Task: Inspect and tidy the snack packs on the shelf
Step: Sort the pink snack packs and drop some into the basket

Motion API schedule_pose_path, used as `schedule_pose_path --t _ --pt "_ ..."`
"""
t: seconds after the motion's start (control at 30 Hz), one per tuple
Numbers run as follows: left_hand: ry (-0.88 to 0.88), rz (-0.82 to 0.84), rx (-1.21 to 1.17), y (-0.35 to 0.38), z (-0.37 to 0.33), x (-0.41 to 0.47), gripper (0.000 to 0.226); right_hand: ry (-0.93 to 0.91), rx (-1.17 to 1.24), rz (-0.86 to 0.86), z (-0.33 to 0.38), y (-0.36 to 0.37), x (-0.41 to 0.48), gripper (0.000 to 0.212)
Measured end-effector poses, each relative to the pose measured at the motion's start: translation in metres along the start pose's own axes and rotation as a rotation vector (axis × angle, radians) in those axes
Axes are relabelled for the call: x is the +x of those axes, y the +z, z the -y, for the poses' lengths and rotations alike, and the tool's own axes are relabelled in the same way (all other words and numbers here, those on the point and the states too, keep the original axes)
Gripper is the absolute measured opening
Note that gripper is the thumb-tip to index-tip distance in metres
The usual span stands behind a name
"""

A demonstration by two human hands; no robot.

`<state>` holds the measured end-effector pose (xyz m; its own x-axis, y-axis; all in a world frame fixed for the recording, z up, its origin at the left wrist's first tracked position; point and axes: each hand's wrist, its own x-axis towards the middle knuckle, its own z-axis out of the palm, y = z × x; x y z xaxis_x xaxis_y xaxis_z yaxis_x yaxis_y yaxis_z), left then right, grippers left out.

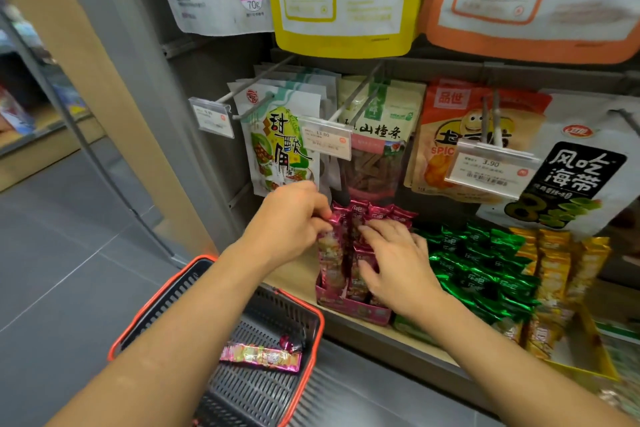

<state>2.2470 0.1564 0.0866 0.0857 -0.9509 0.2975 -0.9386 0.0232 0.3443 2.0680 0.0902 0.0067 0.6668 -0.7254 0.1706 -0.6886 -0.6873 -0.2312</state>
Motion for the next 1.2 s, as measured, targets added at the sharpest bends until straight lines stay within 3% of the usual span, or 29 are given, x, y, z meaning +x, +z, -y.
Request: schedule_pose_path --t 0.07,0.13,0.17,0.27,0.33,0.43,0.53,0.63,0.73,0.83,0.97,1.1,1.2 --pt "-0.01 -0.058 -0.073 -0.022 -0.016 -0.015 0.011 -0.024 0.419 0.162 0.015 -0.023 -0.003 0.062" --pt "-0.134 -0.108 -0.235 -0.039 -0.03 -0.032 0.015 -0.051 0.852 0.375 0.034 -0.048 -0.01 0.048" --pt "-0.211 -0.129 -0.359 -0.045 -0.037 -0.04 0.017 -0.059 0.954 0.394 0.041 -0.057 -0.016 0.037" --pt "-0.378 -0.152 -0.859 -0.055 -0.056 -0.064 0.009 -0.043 1.006 0.279 0.055 -0.08 -0.041 0.016" --pt "-0.444 -0.069 -1.067 -0.058 -0.063 -0.078 0.032 -0.054 0.979 0.267 0.056 -0.092 -0.059 0.022" --pt "-0.436 0.107 -1.074 -0.06 -0.069 -0.088 0.034 -0.051 0.831 0.266 0.044 -0.11 -0.083 0.029" --pt "-0.427 0.075 -1.076 -0.059 -0.071 -0.089 0.021 -0.028 0.828 0.252 0.034 -0.116 -0.098 0.027" --pt "-0.346 0.097 -1.046 -0.056 -0.077 -0.088 0.023 0.018 0.971 0.245 0.031 -0.112 -0.11 0.036" --pt "-0.263 0.12 -0.999 -0.052 -0.083 -0.086 0.02 0.003 1.027 0.253 0.031 -0.109 -0.115 0.032" --pt "-0.307 0.124 -1.01 -0.049 -0.083 -0.085 0.01 -0.005 1.044 0.256 0.029 -0.108 -0.117 0.032" --pt "-0.336 0.215 -0.996 -0.038 -0.089 -0.083 0.026 -0.022 0.977 0.244 0.029 -0.106 -0.122 0.031" --pt "-0.374 0.097 -0.989 -0.025 -0.104 -0.078 0.028 0.047 1.171 0.311 0.032 -0.108 -0.125 0.038" --pt "-0.386 -0.013 -1.07 -0.022 -0.107 -0.075 0.021 0.077 1.287 0.312 0.031 -0.112 -0.126 0.031"
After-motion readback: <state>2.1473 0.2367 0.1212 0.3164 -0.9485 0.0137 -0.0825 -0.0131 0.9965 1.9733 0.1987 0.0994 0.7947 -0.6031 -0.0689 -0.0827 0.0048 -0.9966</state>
